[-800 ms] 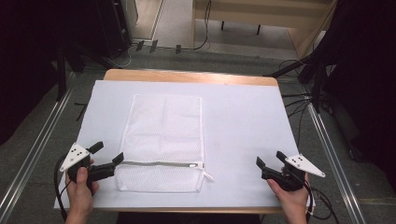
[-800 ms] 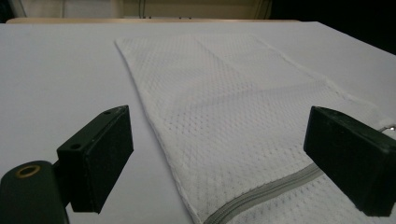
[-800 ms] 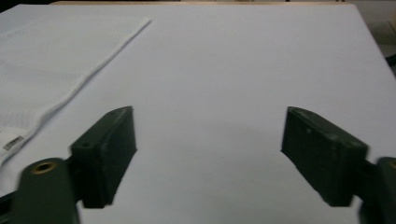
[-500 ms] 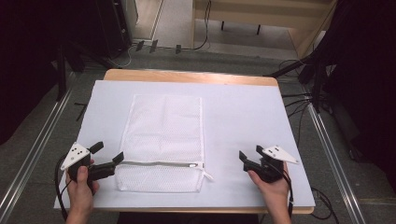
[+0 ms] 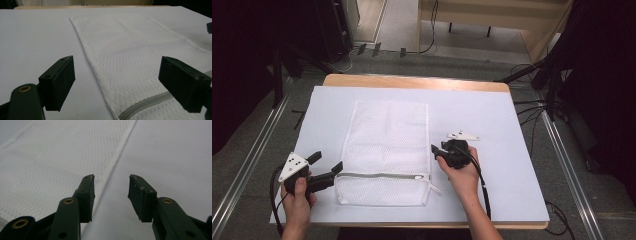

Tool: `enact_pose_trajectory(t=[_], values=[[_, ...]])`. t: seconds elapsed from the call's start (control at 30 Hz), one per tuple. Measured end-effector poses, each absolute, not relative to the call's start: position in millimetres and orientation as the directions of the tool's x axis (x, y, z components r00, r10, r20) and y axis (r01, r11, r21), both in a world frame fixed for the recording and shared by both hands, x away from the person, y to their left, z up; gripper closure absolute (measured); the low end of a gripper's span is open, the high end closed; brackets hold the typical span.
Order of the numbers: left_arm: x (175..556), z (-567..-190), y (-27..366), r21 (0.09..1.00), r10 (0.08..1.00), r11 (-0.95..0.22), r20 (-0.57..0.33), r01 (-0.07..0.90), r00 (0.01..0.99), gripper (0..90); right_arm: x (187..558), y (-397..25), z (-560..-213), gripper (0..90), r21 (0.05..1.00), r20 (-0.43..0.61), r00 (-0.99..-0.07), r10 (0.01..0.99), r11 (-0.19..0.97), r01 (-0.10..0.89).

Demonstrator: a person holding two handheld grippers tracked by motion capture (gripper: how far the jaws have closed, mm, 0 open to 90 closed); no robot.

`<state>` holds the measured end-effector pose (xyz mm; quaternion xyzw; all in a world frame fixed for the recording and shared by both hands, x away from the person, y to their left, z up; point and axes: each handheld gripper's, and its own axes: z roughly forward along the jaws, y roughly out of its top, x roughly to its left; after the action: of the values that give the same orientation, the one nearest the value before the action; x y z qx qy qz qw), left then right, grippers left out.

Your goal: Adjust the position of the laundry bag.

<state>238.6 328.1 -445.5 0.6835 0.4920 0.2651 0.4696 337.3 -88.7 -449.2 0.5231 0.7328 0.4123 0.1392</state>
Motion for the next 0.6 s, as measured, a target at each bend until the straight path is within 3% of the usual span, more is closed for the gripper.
enact_pose_trajectory(t=[0.33,0.47,0.6], values=[[240,-446,332,0.901,0.922,-0.055,-0.120,0.430,0.369,14.2,358,-59,-467,61.5,0.688,0.255,-0.378,0.890,0.108,0.717],[240,-446,330,0.900,0.923,-0.056,-0.118,0.432,0.366,14.2,356,-52,-473,66.6,0.679,0.246,-0.341,0.907,0.090,0.728],[241,-446,327,0.897,0.920,-0.065,-0.116,0.437,0.375,14.2,351,-43,-473,82.8,0.696,0.144,-0.345,0.928,0.153,0.702]])
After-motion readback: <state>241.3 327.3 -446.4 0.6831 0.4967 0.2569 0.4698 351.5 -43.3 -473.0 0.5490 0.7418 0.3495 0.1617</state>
